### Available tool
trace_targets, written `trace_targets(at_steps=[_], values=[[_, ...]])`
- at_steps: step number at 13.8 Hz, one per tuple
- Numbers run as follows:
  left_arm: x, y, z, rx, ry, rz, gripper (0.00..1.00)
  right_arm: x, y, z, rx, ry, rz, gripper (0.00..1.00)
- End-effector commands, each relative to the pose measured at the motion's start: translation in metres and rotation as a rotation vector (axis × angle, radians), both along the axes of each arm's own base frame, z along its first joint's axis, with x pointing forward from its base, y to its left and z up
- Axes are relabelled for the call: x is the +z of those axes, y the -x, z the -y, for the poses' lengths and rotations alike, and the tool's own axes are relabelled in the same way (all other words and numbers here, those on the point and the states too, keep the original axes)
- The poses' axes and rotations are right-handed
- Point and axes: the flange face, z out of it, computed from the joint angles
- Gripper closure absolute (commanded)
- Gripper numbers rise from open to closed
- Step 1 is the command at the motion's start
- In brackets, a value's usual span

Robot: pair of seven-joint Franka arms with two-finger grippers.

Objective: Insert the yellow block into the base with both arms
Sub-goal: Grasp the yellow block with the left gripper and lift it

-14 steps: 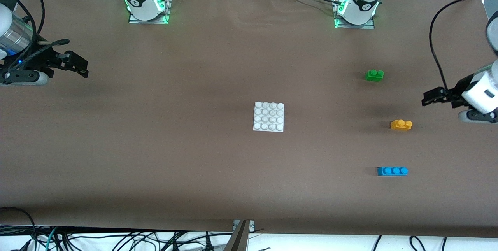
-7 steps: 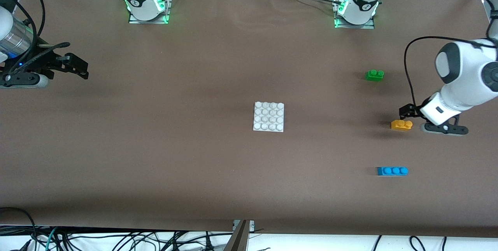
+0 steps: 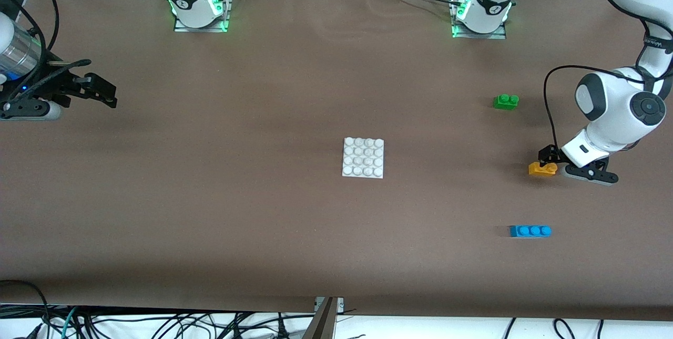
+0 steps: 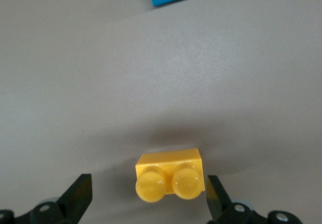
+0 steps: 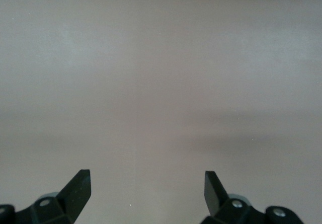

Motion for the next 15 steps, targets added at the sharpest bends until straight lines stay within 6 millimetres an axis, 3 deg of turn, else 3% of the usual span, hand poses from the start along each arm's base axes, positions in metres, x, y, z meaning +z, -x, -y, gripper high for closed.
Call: trace_targets(at_steps=[1,12,13,15], values=[[-0.008,0.001,0.007,-0.012,0.003,0.016,0.00,0.003,-0.003,0.003,-0.008,0.004,-0.006,0.00],[-0.039,0.006,0.010,-0.011,0.013,0.027,0.00,0.004,-0.003,0.004,-0.014,-0.006,-0.002,0.00],[-0.040,0.006,0.010,-0.012,0.012,0.025,0.08,0.004,-0.003,0.004,-0.014,-0.006,-0.002,0.00],[-0.040,0.006,0.011,-0.018,0.012,0.024,0.53,0.006,-0.003,0.004,-0.014,-0.007,0.004,0.00]])
